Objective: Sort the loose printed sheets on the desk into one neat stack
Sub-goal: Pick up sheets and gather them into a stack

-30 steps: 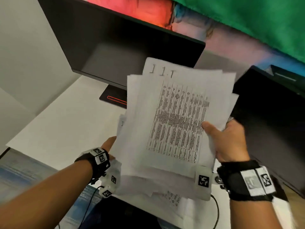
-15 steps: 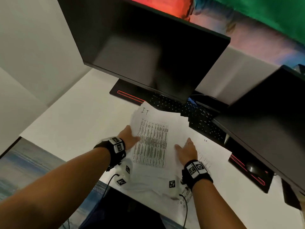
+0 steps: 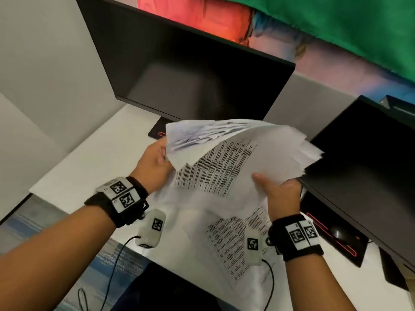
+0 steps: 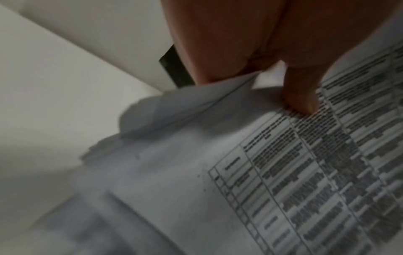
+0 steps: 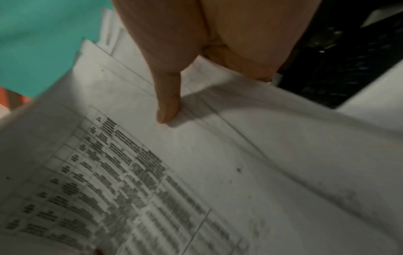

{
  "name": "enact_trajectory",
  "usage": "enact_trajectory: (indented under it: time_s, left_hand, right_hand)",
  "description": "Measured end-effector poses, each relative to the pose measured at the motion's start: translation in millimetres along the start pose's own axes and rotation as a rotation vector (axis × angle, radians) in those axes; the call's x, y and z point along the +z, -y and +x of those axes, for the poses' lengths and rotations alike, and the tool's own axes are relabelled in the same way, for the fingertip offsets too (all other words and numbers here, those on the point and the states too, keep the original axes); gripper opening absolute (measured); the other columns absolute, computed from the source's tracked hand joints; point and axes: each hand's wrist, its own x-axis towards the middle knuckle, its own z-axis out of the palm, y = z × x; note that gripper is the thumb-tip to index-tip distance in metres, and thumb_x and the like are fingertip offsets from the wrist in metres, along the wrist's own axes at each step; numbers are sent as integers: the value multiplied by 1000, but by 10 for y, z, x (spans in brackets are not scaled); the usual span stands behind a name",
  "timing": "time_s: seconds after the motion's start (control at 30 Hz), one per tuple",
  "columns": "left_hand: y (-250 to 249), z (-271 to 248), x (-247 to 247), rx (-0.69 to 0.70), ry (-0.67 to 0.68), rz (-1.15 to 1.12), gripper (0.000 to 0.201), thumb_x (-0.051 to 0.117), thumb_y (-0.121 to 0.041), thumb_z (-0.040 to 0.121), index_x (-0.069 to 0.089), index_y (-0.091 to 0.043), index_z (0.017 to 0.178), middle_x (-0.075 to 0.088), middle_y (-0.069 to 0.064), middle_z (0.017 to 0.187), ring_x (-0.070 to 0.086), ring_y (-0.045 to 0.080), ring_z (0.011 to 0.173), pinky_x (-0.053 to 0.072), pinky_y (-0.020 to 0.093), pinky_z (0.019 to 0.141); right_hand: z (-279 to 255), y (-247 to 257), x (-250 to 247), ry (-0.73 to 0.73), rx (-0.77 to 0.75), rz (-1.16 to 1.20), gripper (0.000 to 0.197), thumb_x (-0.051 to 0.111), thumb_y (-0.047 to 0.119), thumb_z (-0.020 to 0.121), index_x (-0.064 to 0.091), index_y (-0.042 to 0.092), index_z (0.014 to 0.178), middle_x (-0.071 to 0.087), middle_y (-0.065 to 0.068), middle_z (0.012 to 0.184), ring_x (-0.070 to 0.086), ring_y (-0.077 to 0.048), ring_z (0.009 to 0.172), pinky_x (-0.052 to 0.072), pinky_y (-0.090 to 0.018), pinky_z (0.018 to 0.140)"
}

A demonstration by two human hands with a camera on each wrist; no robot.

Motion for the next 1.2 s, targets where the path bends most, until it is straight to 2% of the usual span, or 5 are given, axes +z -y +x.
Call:
enact_trajectory:
  time_s: [0.2,0.33,0.43,0.8,1.2]
  left_hand:
    - [-107,-113,252,-54,-71,14,47,71,-13,89,52,28,79,55,-9,41,37,30,66,45,42,70]
    - [289,-112,315,-146,-6,-17,71,83,-43,76,56,-12,134,69,7,115,68,13,107,56,50,90]
    - [344,-38,388,-168,-24,-32,51,80,-14,80,61,6,123,73,8,79,71,4,83,52,44,72]
    - [155,186,317,-11,-41,-286,88,91,-43,53,40,-13,118,63,-11,95,67,-1,85,54,17,73]
    - [126,217,459,89,-362,-331,45,52,-44,82,52,-18,118,58,-4,103,58,8,91,50,29,83]
  right_hand:
    - [-205,268,32,59,-192,155,36,79,-10,72,72,7,102,78,-3,98,75,-19,93,60,-26,73]
    - [-163,-12,66,43,-43,169,85,88,0,59,54,10,136,69,-12,119,72,-23,104,62,-38,77]
    - [-116,-127,50,54,-28,122,90,90,-1,61,50,15,140,67,-12,122,70,-19,106,61,-38,82]
    - [-33,-8,-10,76,-130,139,86,89,0,55,54,16,133,64,-8,122,69,-13,107,60,-29,79]
    - [-41,-261,62,2,42,60,53,89,16,64,67,-1,109,77,-10,99,75,-23,91,62,-46,80]
